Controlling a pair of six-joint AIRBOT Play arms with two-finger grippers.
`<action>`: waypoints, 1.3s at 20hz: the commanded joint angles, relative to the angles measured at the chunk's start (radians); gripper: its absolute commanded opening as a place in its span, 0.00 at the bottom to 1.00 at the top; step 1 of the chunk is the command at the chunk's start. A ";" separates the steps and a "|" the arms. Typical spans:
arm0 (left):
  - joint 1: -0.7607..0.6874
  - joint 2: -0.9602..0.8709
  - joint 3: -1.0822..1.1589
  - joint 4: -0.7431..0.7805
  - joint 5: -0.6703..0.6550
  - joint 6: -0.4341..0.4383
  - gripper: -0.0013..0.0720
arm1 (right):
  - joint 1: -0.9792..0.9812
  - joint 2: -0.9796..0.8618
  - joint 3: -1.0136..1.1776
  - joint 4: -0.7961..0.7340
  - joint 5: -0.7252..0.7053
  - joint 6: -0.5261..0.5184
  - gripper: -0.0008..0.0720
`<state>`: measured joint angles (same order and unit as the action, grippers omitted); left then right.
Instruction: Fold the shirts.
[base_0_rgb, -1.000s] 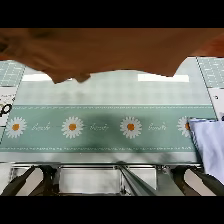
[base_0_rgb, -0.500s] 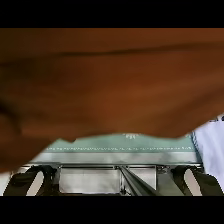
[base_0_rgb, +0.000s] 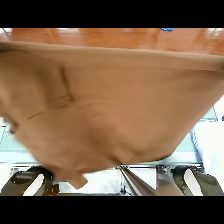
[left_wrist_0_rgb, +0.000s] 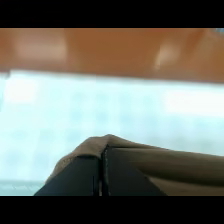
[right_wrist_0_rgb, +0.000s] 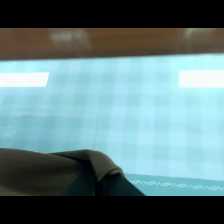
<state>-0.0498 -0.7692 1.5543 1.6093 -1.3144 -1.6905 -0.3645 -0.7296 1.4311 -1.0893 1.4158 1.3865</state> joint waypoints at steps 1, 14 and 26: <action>-0.006 -0.215 -0.111 -0.007 0.176 -0.036 0.04 | 0.001 -0.189 -0.101 0.069 -0.118 -0.084 0.05; 0.021 -0.955 0.082 -0.069 0.653 -0.339 0.04 | 0.190 -1.154 0.330 0.219 -0.512 -0.068 0.05; 0.125 -1.032 0.099 -0.301 0.136 0.006 0.04 | 0.173 -1.187 0.364 -0.023 -0.126 -0.022 0.05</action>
<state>0.0582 -1.7721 1.6569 1.3945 -1.0046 -1.8435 -0.1894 -1.9129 1.8000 -1.0164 1.1934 1.3376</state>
